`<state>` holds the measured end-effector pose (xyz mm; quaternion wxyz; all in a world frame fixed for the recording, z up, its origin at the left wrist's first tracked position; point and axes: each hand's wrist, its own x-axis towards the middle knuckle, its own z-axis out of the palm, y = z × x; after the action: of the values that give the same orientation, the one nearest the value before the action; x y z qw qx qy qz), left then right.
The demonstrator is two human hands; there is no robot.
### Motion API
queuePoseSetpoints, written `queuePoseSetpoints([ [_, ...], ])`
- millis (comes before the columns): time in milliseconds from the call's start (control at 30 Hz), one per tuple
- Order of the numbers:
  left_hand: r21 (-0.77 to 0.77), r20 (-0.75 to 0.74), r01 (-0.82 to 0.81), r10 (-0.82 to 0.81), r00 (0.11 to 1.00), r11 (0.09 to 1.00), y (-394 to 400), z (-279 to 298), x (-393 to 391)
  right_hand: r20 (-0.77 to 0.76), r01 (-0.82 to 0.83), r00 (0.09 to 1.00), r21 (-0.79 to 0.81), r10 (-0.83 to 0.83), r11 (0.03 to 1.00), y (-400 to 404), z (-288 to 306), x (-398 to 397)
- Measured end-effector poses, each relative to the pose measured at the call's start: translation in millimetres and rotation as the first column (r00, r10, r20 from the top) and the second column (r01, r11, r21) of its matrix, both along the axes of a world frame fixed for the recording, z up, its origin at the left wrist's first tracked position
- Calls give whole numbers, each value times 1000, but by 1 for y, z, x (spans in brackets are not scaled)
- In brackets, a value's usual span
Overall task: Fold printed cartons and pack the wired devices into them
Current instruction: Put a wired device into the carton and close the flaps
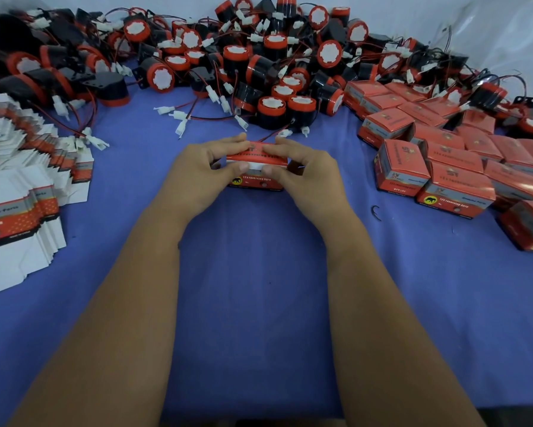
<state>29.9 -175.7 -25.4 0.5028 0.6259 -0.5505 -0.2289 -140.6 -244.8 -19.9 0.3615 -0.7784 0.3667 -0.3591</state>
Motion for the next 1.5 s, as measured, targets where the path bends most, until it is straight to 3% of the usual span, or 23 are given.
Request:
queuePoseSetpoints([
  [533, -121, -208, -15, -11, 978, 993, 2, 1, -8, 111, 60, 992, -18, -58, 998, 6, 2, 3],
  [767, -105, -125, -99, 86, 988, 990, 2, 0, -11, 122, 99, 988, 0, -98, 995, 6, 1, 2],
  [867, -164, 129, -167, 189, 973, 972, 4, 1, -14, 107, 77, 991, -17, -75, 997, 5, -1, 0],
  [933, -249, 351, -173, 255, 901, 953, 3, 2, -19, 52, 62, 997, -58, -59, 996, 3, -2, 0],
  [1033, -271, 502, -114, 241, 831, 956, 2, 4, -28, -2, 52, 999, -107, -52, 993, 2, -1, 1],
  [1267, -218, 436, -218, 294, 851, 951, 0, 4, -34, -124, 116, 984, -126, -132, 985, -1, -8, 5],
  [1433, -215, 391, -197, 269, 880, 957, 0, 3, -35, 11, 95, 995, -13, -95, 995, 4, -5, 11],
  [1500, -250, 318, -177, 253, 914, 952, 3, 3, -33, 2, 59, 998, -59, -59, 997, 7, -5, 11],
])
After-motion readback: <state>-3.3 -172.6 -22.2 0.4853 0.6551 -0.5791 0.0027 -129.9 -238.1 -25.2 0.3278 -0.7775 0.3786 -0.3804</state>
